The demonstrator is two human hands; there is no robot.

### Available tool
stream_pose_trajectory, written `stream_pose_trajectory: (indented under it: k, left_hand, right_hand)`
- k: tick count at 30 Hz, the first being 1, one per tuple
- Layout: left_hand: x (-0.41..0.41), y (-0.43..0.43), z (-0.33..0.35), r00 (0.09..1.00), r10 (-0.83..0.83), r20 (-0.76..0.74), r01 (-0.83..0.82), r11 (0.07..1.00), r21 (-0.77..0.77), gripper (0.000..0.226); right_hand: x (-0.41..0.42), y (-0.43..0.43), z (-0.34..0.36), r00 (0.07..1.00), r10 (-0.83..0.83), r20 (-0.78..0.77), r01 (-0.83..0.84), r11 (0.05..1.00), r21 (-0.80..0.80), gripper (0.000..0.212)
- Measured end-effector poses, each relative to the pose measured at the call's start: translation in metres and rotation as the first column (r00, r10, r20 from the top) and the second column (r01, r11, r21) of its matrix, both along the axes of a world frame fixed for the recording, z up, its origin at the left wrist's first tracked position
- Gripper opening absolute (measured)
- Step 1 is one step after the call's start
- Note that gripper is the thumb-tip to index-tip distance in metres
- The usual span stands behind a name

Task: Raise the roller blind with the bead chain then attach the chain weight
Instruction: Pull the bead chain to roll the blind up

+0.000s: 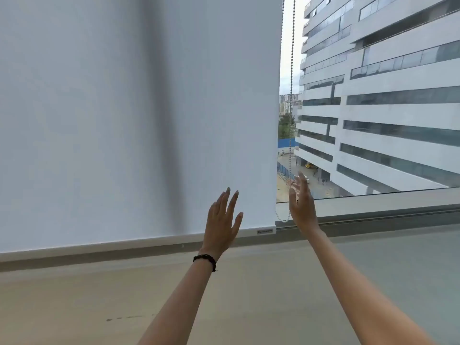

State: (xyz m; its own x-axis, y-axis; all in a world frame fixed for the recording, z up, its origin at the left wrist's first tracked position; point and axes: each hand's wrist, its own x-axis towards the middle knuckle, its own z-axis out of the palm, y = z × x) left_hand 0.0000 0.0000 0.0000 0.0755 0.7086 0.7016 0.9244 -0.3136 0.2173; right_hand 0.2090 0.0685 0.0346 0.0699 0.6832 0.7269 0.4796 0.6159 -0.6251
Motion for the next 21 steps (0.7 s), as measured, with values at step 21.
stream_pose_trajectory:
  k: [21]
  left_hand:
    - [0.049,0.062,0.035,0.684,-0.125,0.719,0.328,0.933,-0.150,0.026]
  right_hand:
    - [-0.013,0.015,0.016,0.839,0.449,-0.308,-0.492,0.867,-0.076,0.027]
